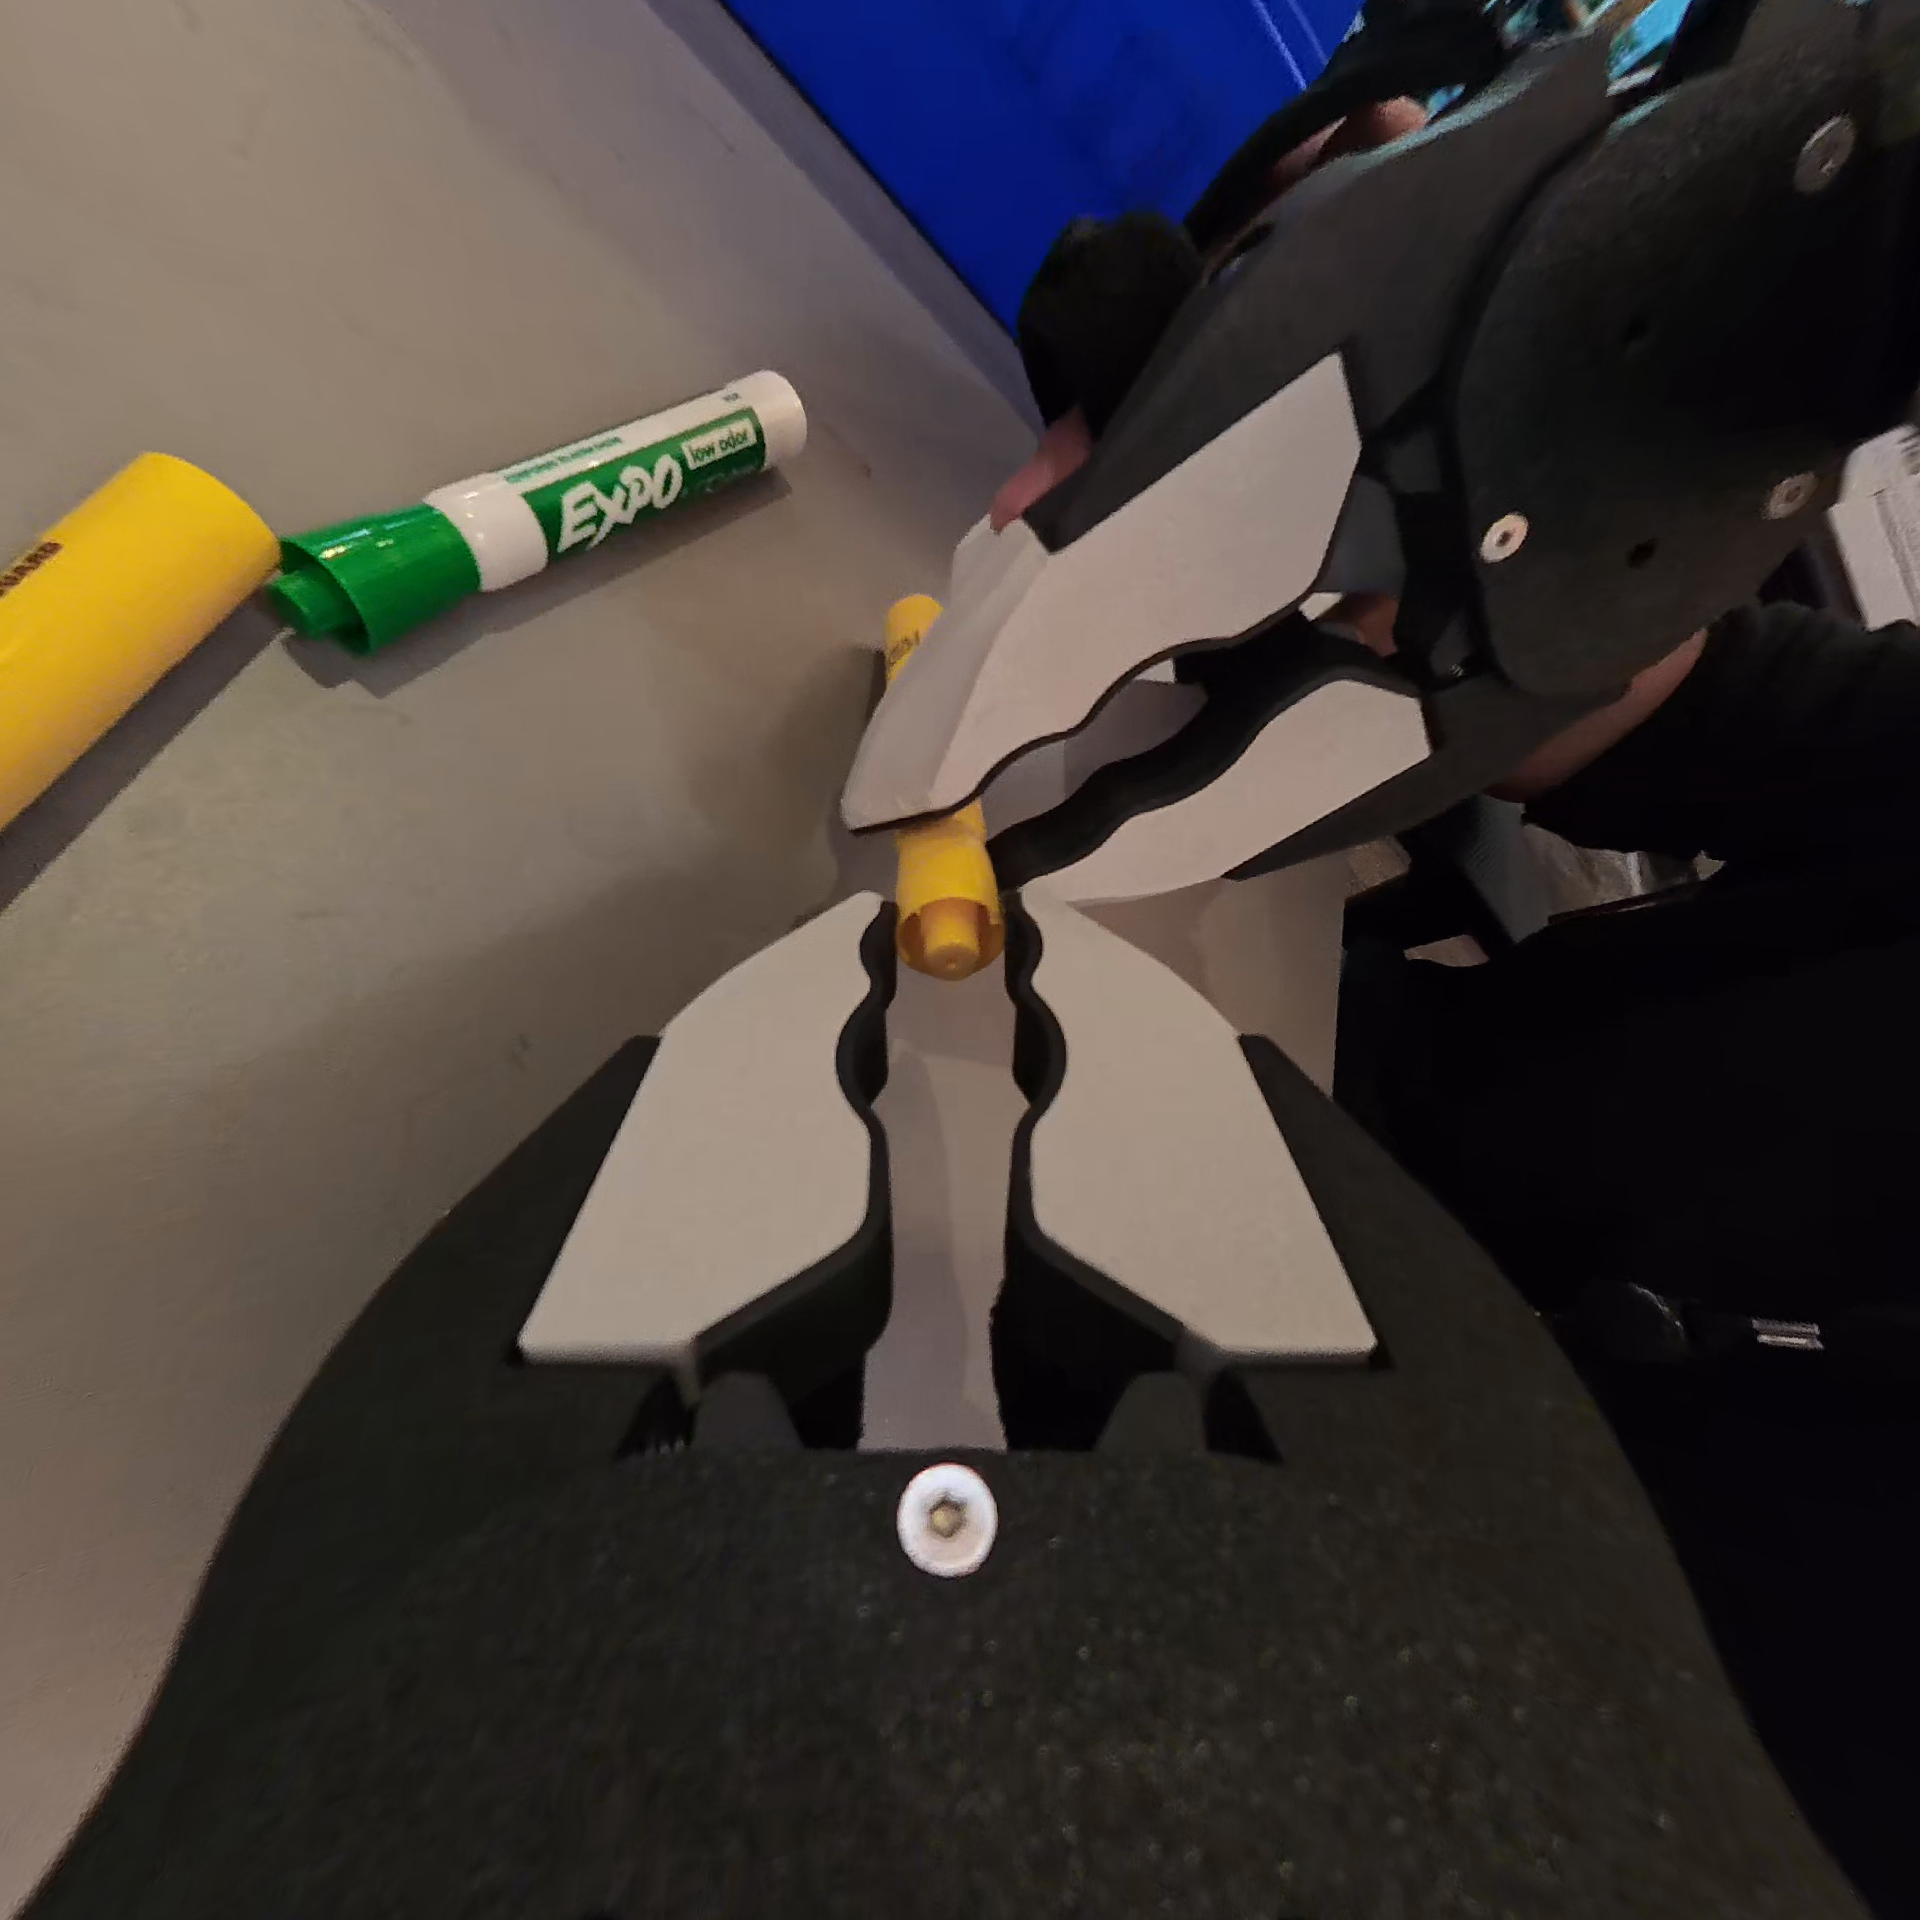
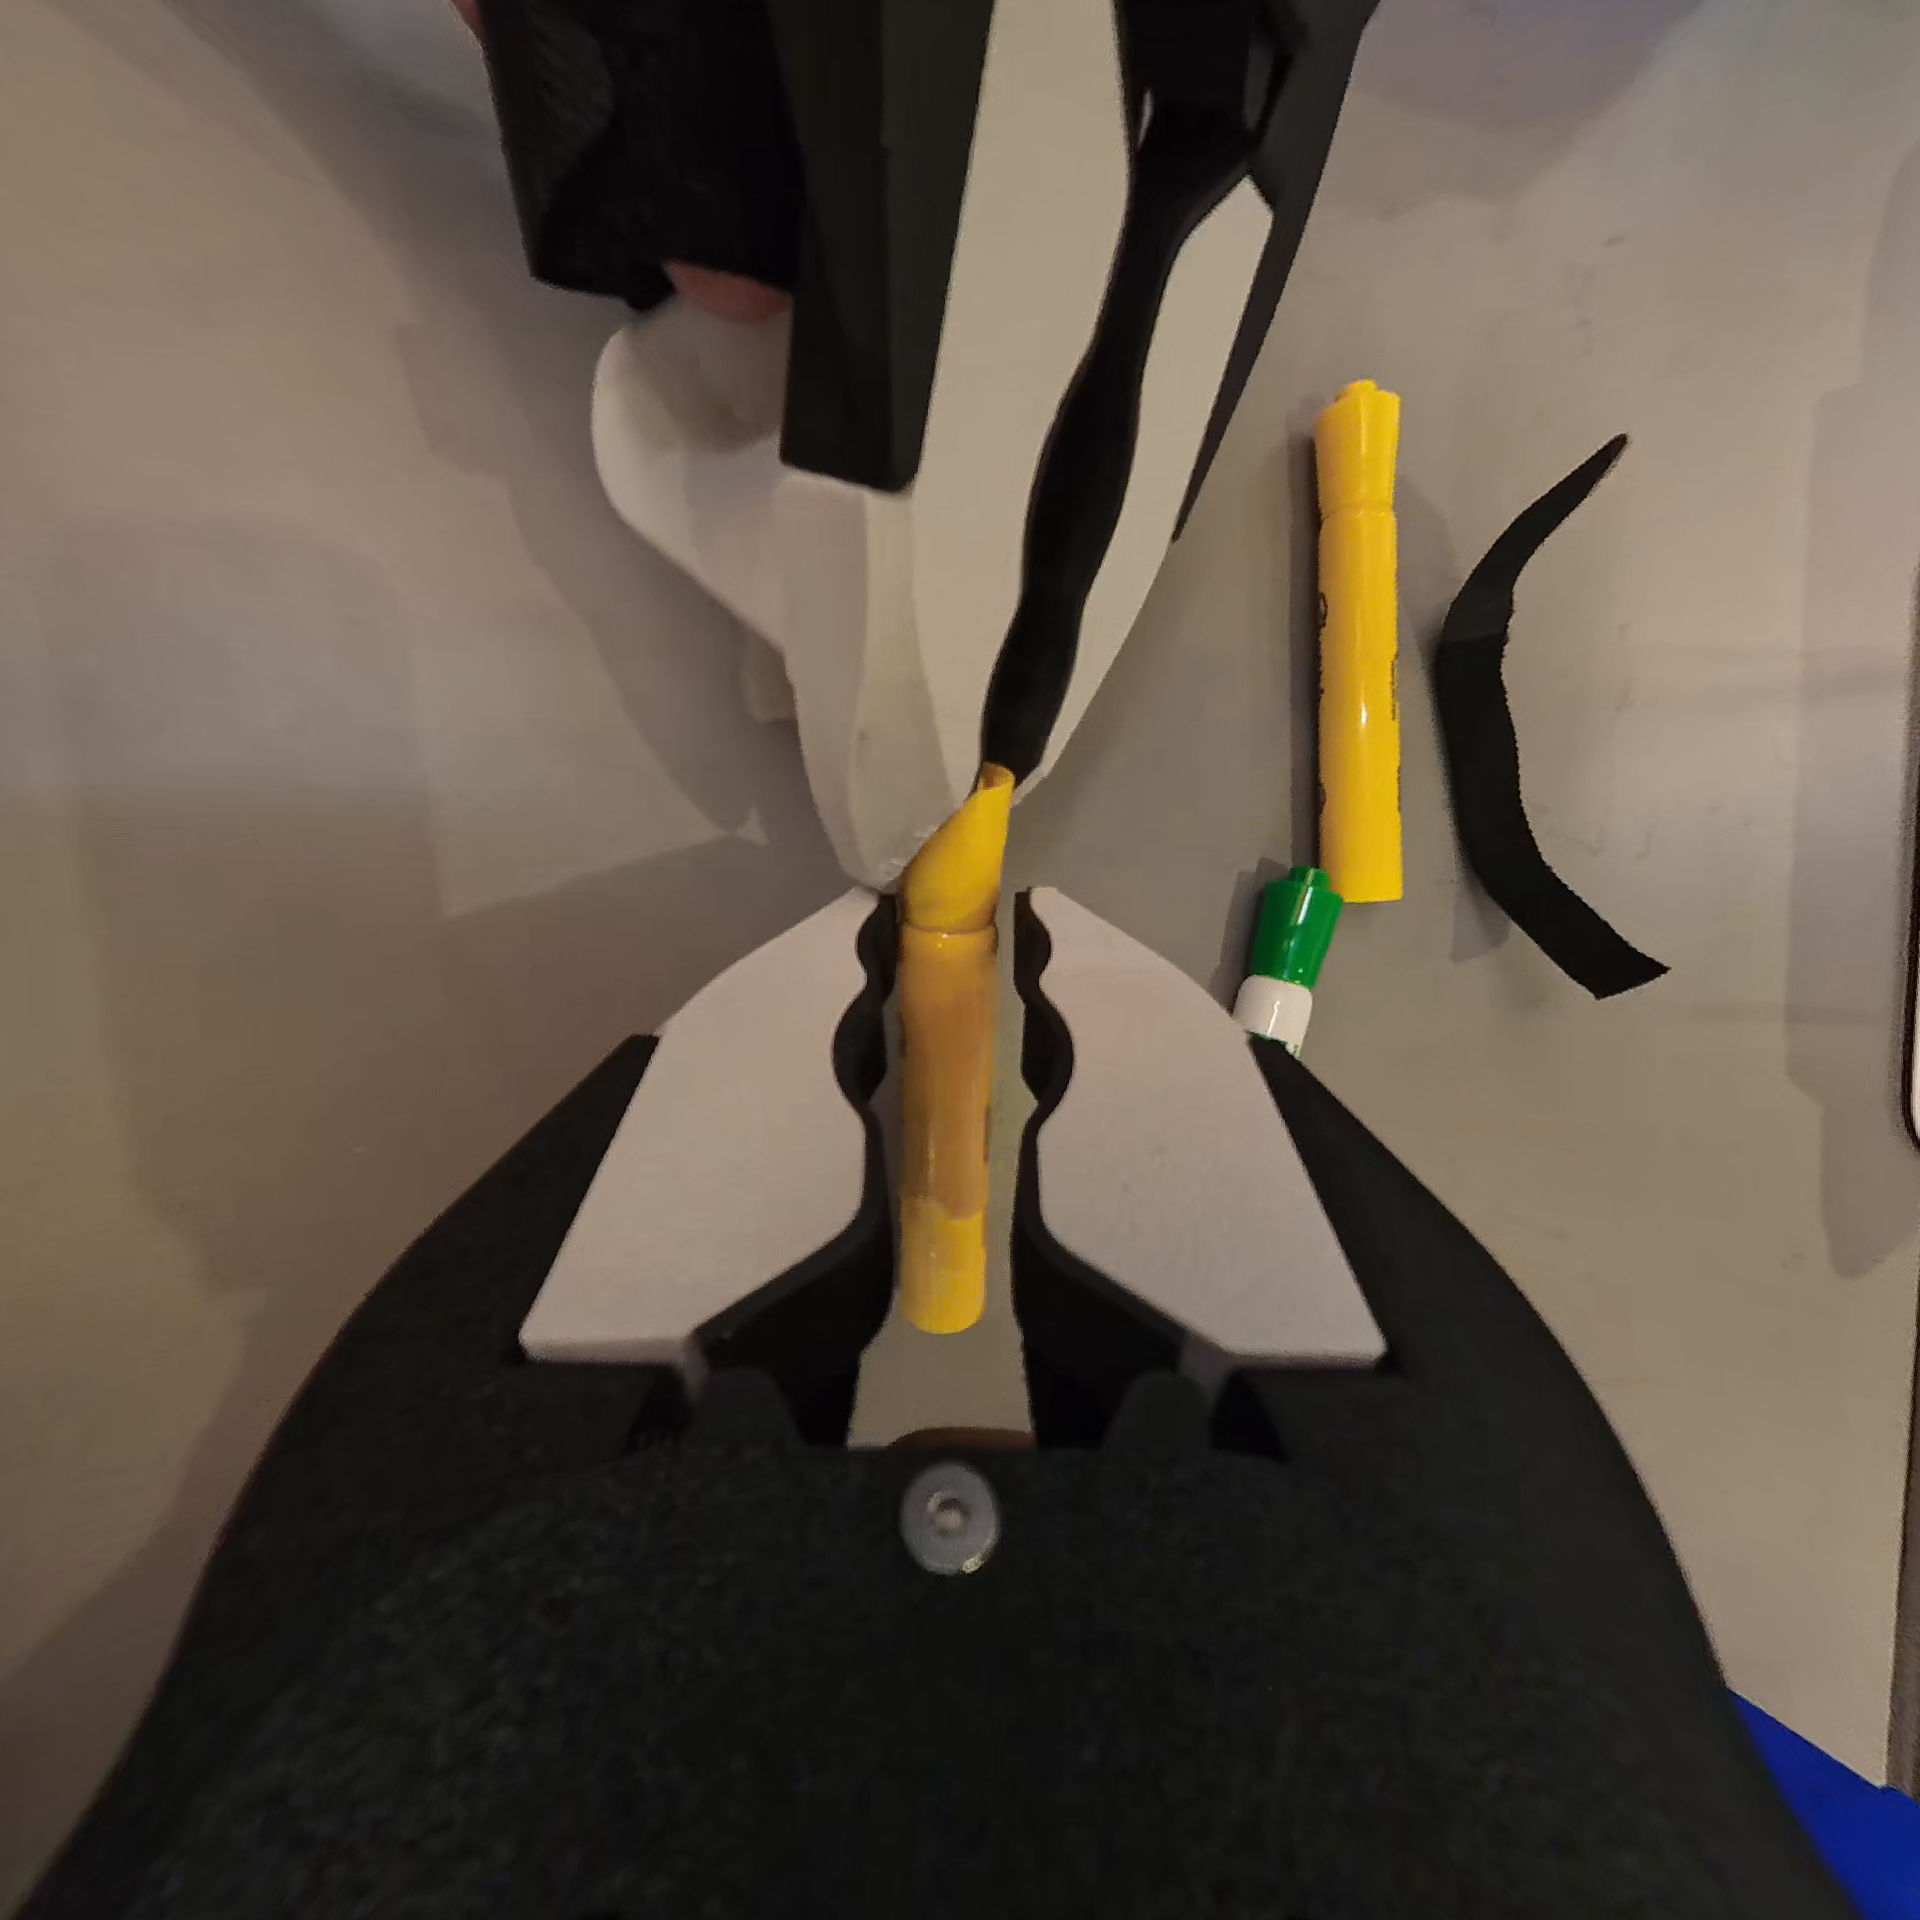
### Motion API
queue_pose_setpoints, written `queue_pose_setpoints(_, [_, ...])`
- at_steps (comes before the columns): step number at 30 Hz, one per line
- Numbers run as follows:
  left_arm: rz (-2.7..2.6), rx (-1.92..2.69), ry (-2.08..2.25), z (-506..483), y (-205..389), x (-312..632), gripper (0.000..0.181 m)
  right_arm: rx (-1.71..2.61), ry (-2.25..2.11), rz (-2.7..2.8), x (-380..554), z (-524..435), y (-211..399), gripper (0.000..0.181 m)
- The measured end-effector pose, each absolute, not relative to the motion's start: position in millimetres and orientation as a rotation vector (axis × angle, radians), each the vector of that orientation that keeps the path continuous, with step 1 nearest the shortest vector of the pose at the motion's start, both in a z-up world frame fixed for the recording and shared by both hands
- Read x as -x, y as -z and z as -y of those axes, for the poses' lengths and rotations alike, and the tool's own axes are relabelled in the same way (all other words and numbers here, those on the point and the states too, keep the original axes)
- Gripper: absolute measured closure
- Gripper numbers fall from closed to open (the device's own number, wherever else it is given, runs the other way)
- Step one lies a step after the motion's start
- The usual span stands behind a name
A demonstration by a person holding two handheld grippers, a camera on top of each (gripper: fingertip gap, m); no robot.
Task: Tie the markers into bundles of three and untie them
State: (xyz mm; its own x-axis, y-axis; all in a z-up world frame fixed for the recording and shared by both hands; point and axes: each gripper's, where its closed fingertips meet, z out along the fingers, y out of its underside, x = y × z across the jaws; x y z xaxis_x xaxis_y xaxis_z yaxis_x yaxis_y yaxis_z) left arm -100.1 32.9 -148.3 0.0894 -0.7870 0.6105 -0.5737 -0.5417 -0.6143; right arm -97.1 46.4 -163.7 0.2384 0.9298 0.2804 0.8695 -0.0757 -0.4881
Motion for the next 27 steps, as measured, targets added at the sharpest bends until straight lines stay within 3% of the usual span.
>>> queue_pose_setpoints(21, [-1.346,2.176,1.521,-30.9,147.6,105.0,0.161,1.965,-0.068,1.694,91.9,-46.9,169.6,0.163])
queue_pose_setpoints(27, [-1.302,2.2,1.322,-57.4,149.4,131.7,0.158,2.131,-0.043,1.679,70.8,-50.3,169.6,0.163])
